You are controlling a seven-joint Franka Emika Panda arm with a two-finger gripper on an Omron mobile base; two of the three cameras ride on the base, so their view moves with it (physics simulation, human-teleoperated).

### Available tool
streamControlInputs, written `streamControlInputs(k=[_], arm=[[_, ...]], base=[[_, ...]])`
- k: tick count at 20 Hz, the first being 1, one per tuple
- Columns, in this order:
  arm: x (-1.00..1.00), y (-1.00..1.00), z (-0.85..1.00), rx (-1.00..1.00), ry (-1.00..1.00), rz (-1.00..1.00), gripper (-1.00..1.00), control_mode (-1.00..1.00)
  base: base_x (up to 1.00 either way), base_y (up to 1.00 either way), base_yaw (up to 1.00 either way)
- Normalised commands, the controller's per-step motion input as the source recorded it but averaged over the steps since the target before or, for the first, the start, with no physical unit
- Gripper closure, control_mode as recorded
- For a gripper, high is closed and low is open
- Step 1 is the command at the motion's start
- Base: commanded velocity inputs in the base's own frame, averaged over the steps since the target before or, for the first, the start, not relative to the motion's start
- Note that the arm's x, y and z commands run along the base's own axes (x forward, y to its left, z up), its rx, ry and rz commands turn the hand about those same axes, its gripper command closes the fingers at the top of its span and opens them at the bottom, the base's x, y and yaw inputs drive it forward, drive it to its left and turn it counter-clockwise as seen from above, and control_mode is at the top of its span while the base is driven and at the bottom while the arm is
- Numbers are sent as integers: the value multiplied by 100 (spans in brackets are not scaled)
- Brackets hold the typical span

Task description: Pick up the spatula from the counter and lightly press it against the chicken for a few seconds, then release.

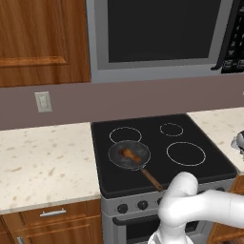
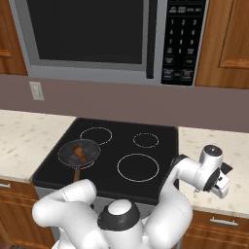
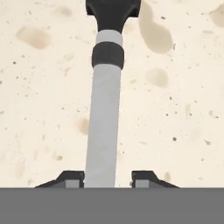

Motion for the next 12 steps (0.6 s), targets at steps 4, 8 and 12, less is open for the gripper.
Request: streamControlInputs(k=[4, 8, 12], arm=[[0, 1, -35, 0, 0, 0, 100, -100], [0, 3, -33, 0, 0, 0, 100, -100], [0, 12, -12, 0, 0, 0, 100, -100]], base=[[0, 0, 0], [0, 0, 0], [0, 0, 0]])
